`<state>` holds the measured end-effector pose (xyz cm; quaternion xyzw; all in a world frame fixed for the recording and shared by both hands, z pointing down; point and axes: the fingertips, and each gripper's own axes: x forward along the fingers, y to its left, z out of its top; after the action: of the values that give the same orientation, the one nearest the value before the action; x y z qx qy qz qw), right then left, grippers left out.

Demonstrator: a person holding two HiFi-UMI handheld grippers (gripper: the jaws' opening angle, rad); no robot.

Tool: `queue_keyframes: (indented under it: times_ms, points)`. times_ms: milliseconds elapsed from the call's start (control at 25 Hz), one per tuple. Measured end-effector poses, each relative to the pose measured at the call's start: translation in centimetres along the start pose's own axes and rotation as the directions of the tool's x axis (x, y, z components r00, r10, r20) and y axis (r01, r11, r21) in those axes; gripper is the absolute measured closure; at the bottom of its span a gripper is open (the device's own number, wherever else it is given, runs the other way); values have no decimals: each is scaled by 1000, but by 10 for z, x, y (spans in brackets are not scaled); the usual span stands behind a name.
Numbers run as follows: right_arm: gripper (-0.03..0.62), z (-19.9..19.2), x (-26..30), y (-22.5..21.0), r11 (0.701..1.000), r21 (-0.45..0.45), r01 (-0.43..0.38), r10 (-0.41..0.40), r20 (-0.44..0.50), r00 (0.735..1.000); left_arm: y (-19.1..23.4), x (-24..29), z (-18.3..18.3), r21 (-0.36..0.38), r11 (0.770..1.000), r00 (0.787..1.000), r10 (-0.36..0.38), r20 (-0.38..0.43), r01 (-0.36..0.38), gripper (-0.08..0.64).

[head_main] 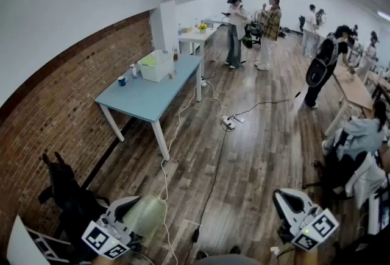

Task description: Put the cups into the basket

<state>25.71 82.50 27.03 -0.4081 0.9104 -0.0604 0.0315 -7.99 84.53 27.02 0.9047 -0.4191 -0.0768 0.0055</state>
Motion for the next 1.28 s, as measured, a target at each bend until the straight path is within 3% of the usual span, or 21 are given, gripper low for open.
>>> queue_keyframes:
  times_ms: [440, 680, 1280]
  points:
    - [583, 3, 2, 6, 1000, -14, 14, -14, 3, 1000, 4, -2, 0, 0, 1000, 1000, -8, 0, 8, 546]
    - [580, 11, -1, 10, 1000, 21, -5, 4, 59, 998, 4, -2, 0, 2, 1000, 1000, -8, -1, 8, 546]
    - [581, 4, 2, 13, 999, 31, 20, -21, 57, 998, 10, -5, -1, -4, 1000, 1000, -22, 2, 22, 546]
